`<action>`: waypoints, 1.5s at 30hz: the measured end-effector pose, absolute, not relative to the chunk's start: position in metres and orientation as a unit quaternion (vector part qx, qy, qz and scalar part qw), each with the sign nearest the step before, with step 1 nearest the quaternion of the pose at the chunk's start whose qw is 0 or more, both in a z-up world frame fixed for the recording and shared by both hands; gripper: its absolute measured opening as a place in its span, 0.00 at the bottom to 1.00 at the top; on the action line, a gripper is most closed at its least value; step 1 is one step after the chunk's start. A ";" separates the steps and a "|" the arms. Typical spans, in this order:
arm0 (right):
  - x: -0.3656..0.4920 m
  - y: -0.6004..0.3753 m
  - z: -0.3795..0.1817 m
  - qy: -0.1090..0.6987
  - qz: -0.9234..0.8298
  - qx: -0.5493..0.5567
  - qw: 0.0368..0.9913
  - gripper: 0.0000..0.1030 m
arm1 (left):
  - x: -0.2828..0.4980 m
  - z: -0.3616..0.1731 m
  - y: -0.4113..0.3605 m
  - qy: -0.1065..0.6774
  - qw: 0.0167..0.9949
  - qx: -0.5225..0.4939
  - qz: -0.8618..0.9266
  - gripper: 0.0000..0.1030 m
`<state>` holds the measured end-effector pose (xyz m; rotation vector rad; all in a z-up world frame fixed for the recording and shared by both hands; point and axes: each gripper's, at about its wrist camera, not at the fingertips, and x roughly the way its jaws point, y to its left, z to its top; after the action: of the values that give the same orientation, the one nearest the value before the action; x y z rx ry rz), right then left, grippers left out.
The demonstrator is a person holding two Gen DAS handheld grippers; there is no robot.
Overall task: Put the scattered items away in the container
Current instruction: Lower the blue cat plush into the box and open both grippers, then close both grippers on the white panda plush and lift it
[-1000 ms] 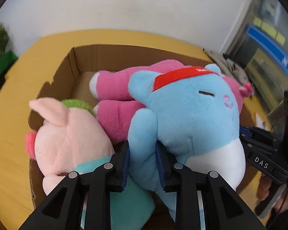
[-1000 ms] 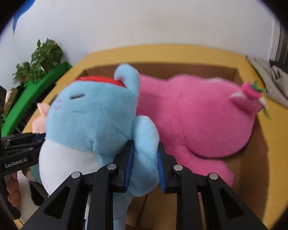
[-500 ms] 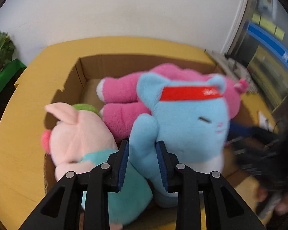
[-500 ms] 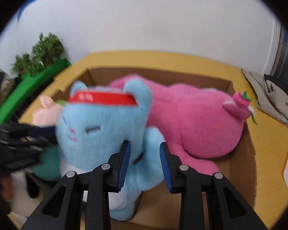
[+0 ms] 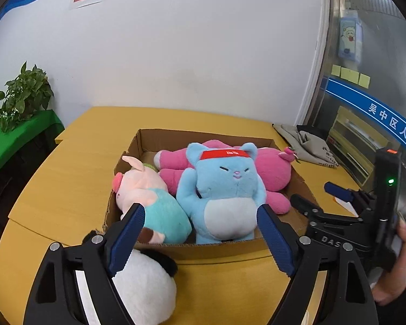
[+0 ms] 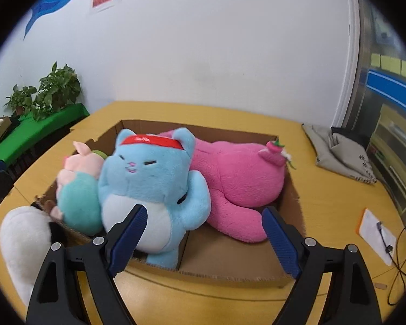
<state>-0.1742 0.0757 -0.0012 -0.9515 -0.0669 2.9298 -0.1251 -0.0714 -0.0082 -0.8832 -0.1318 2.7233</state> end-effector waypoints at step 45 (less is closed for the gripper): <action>-0.097 0.066 0.018 -0.015 0.952 -0.302 0.058 0.84 | -0.087 -0.052 -0.155 -0.040 0.201 -0.351 0.914 0.86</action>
<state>-0.0970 0.0658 0.0175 -0.9144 -0.0451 2.8843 -0.0873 -0.1554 -0.0520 -0.9813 -0.1111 2.5529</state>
